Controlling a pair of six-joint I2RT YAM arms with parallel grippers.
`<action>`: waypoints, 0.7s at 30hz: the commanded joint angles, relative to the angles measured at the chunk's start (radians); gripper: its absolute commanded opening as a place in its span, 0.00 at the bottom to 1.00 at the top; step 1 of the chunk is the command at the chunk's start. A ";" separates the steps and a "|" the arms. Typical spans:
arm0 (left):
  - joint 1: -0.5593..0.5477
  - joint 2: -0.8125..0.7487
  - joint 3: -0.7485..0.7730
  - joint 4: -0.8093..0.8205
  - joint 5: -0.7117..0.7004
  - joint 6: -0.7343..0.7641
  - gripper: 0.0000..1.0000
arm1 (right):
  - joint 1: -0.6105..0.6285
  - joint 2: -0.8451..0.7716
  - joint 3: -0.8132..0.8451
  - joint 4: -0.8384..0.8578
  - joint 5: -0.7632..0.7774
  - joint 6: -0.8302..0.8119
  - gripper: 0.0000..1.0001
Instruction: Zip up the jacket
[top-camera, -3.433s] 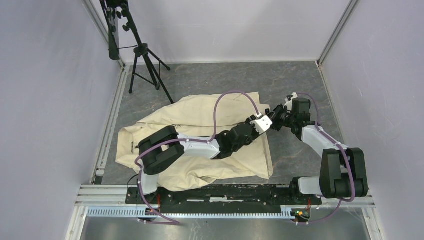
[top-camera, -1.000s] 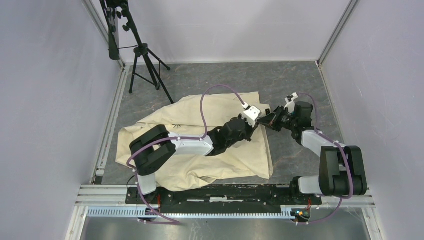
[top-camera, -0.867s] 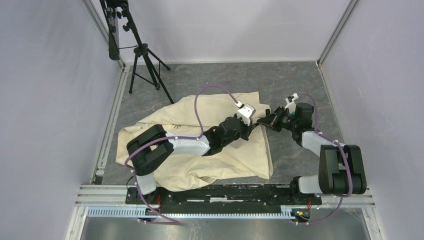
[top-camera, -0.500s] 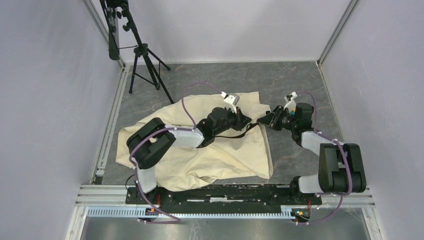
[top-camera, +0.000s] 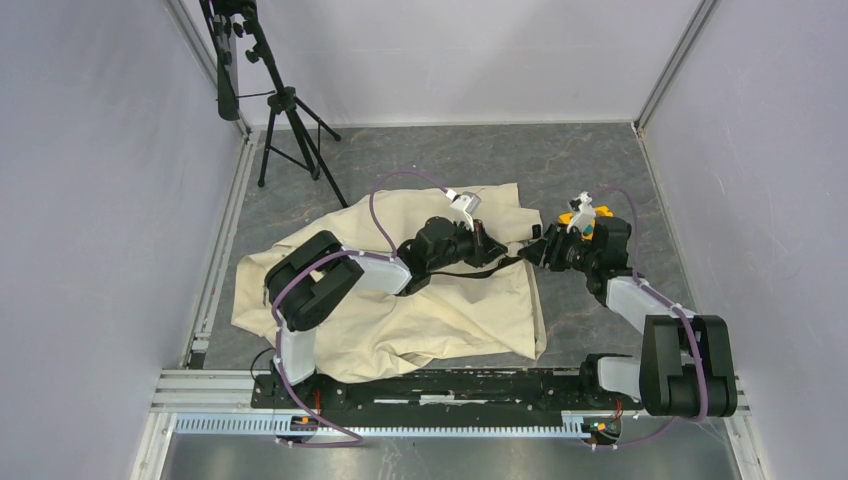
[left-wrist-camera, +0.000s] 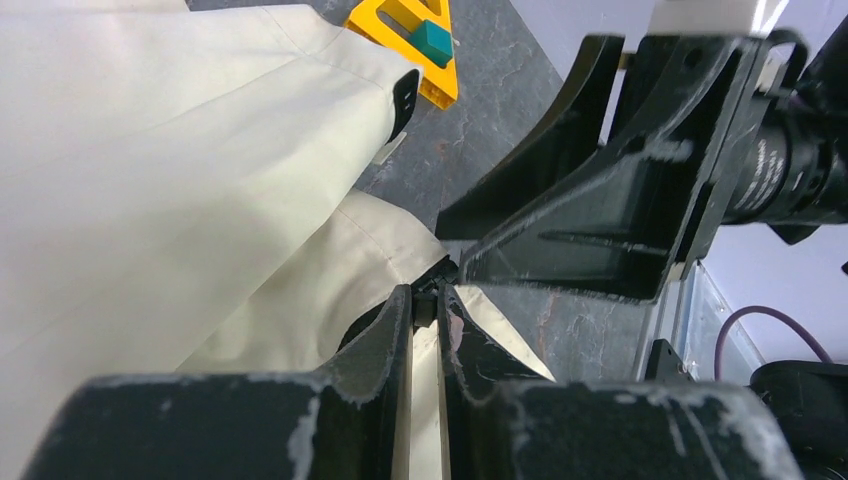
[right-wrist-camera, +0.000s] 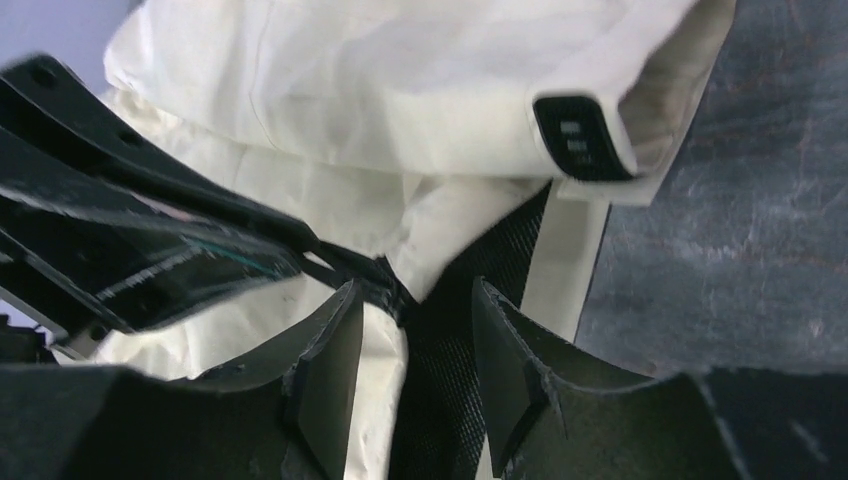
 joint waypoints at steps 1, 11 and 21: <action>0.007 0.003 0.017 0.052 0.020 -0.044 0.02 | -0.001 -0.037 -0.045 -0.045 0.019 -0.100 0.50; 0.005 0.014 0.023 0.047 0.026 -0.054 0.02 | 0.001 -0.023 -0.108 0.077 -0.079 -0.044 0.39; -0.025 0.017 0.025 0.024 -0.018 -0.071 0.02 | 0.003 0.026 -0.150 0.316 -0.068 0.103 0.00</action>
